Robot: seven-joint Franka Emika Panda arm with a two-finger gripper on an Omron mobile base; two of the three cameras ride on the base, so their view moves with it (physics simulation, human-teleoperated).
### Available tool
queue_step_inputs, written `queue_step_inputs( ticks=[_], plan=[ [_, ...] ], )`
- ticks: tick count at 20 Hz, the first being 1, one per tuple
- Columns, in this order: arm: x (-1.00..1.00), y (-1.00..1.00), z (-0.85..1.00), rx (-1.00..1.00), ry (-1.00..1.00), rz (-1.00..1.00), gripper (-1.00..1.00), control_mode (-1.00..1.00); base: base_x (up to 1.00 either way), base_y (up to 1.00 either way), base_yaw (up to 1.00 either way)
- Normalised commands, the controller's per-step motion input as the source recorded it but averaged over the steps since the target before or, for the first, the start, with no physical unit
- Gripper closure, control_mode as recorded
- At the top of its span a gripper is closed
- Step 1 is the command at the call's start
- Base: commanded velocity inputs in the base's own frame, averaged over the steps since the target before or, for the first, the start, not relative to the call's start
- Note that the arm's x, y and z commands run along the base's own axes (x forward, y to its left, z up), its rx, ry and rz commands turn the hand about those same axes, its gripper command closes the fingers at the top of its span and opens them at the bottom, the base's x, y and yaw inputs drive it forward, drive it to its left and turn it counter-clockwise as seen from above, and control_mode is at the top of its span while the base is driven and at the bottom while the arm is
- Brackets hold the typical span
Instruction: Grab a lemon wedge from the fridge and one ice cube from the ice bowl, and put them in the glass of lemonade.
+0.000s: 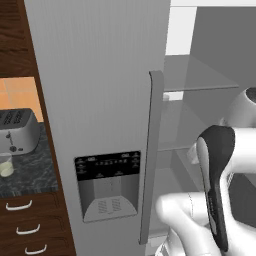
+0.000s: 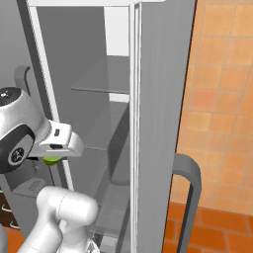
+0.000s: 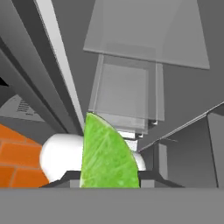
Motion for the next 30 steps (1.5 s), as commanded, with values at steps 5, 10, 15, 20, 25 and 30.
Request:
queue_step_inputs(
  ticks=[5, 10, 15, 20, 25, 30],
  plan=[
    [-0.60, 0.09, 0.25, 0.08, -0.07, 0.05, 1.00, -1.00, 0.00, 0.00, 0.00],
    [0.00, 0.02, 0.17, 0.00, 0.00, 0.00, 1.00, -1.00, 0.00, 0.00, 0.00],
    [-0.01, 0.00, 0.00, 0.00, 0.00, 0.00, 1.00, -1.00, 0.00, 0.00, 0.00],
    [-0.08, 0.00, 0.00, 0.00, 0.00, 0.00, 1.00, 1.00, -0.61, 0.73, 0.00],
    [0.00, 0.00, 0.00, 0.00, 0.00, 0.00, 1.00, 1.00, -0.32, 1.00, -0.01],
    [0.00, 0.00, 0.00, 0.00, 0.00, 0.00, 1.00, 1.00, 0.09, 1.00, -0.09]
  ],
)
